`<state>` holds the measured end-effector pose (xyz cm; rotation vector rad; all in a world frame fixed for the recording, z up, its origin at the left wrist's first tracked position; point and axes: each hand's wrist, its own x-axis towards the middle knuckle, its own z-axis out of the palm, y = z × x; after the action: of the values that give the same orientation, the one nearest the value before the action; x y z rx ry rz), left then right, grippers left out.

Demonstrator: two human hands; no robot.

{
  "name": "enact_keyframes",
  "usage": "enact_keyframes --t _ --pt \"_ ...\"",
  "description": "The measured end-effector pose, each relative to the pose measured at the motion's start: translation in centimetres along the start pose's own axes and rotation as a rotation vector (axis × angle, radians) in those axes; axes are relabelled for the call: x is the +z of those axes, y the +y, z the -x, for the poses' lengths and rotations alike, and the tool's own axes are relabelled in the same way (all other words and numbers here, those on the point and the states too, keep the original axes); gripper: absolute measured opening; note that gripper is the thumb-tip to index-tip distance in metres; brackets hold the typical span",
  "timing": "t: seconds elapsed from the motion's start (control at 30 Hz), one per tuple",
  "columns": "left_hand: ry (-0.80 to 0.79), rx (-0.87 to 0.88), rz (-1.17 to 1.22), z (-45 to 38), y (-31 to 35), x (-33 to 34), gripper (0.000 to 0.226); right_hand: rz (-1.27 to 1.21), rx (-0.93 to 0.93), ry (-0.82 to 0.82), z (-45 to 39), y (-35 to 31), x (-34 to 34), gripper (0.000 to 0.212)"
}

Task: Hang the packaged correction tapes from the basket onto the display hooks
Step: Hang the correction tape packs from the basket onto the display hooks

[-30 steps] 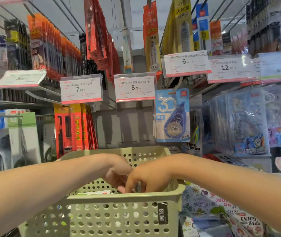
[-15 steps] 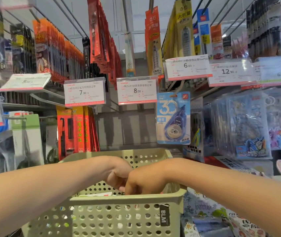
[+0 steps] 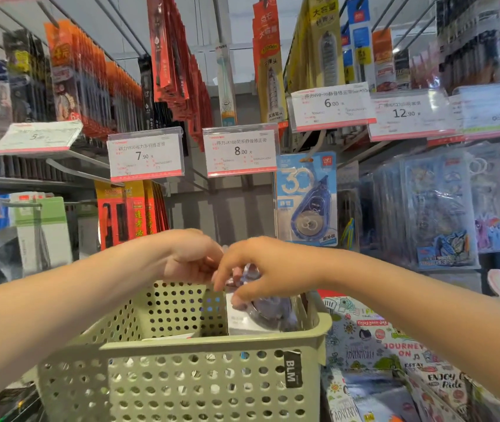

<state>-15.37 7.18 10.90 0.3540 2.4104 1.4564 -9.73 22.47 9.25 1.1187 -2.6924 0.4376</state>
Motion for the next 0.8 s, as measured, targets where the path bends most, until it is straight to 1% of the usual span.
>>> enact_keyframes --t 0.1,0.2,0.27,0.37,0.43,0.5,0.57,0.6,0.67,0.7,0.73,0.8 --pt "0.055 -0.007 0.058 0.6 0.2 -0.8 0.012 -0.063 0.047 0.169 0.7 -0.3 -0.4 0.033" --pt "0.106 0.030 0.134 1.0 0.2 -1.5 0.010 -0.134 0.158 0.407 1.3 -0.1 -0.8 0.050" --pt "0.126 0.061 0.162 1.3 0.2 -1.9 0.008 -0.209 0.233 0.497 1.8 0.1 -0.8 0.061" --pt "0.135 0.106 0.199 1.9 0.5 -2.2 0.008 -0.404 0.328 0.551 2.5 0.5 -0.9 0.078" --pt "0.146 0.130 0.247 2.3 0.8 -2.1 0.010 -0.574 0.385 0.541 2.8 0.7 -1.0 0.085" --pt "0.151 0.150 0.275 2.5 1.1 -2.0 0.012 -0.741 0.444 0.498 3.1 0.8 -1.1 0.088" --pt "0.148 0.166 0.294 2.6 1.3 -1.8 0.016 -0.933 0.492 0.453 3.3 0.8 -1.2 0.086" --pt "0.148 0.170 0.298 2.7 1.3 -1.8 0.017 -1.022 0.506 0.441 3.3 0.9 -1.1 0.080" --pt "0.148 0.180 0.293 2.6 1.4 -1.7 0.020 -1.139 0.512 0.446 3.2 1.2 -1.1 0.051" --pt "0.143 0.184 0.286 2.6 1.5 -1.6 0.021 -1.168 0.511 0.456 3.2 1.4 -1.1 0.042" --pt "0.135 0.185 0.277 2.6 1.5 -1.5 0.022 -1.191 0.506 0.468 3.3 1.6 -1.0 0.040" --pt "0.108 0.180 0.263 2.4 1.5 -1.3 0.021 -1.225 0.492 0.484 3.5 1.8 -1.1 0.043"
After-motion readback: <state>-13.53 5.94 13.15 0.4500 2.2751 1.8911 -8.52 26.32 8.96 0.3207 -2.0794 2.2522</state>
